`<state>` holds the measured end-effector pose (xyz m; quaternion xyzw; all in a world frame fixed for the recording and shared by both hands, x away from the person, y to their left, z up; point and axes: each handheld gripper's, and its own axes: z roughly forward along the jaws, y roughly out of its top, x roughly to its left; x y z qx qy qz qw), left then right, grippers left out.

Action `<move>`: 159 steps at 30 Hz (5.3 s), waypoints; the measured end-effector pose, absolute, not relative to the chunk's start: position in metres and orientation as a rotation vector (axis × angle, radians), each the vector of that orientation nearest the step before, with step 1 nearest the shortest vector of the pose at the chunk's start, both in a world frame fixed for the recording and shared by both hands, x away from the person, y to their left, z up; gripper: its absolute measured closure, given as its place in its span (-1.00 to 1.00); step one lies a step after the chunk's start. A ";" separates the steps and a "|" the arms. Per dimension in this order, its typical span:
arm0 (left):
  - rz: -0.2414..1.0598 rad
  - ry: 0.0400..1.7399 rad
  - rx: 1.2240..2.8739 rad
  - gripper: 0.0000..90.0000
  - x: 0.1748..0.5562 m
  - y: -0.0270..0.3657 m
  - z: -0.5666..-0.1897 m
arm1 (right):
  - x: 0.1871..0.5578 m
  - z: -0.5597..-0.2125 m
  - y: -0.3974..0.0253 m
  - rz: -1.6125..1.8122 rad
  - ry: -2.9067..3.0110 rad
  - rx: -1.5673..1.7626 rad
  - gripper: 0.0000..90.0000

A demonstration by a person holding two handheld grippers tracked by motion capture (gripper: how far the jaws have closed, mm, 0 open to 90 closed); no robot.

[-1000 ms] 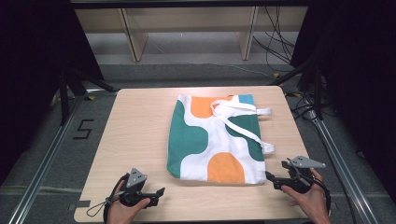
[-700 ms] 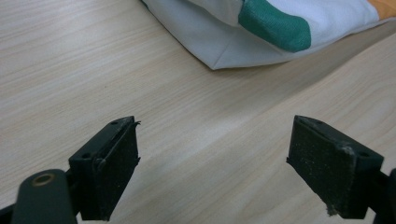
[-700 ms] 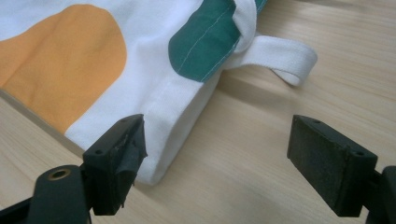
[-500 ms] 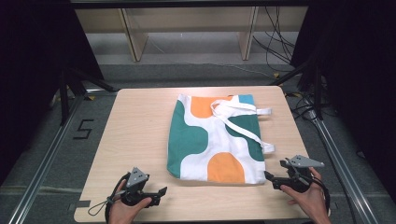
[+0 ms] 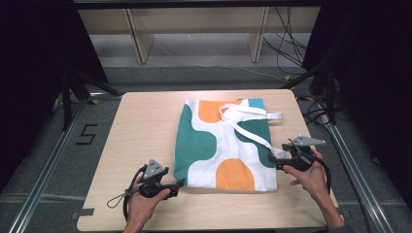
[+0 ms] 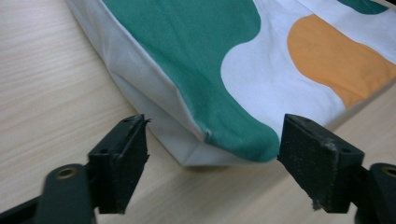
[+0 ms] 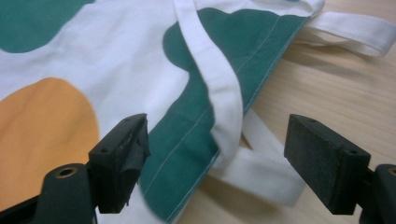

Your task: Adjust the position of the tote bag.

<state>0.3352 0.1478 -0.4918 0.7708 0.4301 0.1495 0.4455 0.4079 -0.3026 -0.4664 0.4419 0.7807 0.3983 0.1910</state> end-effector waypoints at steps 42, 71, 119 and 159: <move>0.531 1.094 2.006 0.82 0.456 0.205 -0.491 | 0.346 -0.478 -0.203 1.246 2.532 0.968 0.62; 0.260 1.228 1.844 -0.42 0.357 0.186 -0.481 | 0.381 -0.450 -0.302 1.052 2.424 1.221 -0.22; 0.428 1.226 1.985 0.84 0.443 0.224 -0.514 | 0.340 -0.493 -0.266 0.938 2.592 1.068 0.90; 0.313 0.899 2.244 -0.23 0.313 0.179 -0.492 | 0.331 -0.473 -0.220 0.910 2.447 0.613 0.85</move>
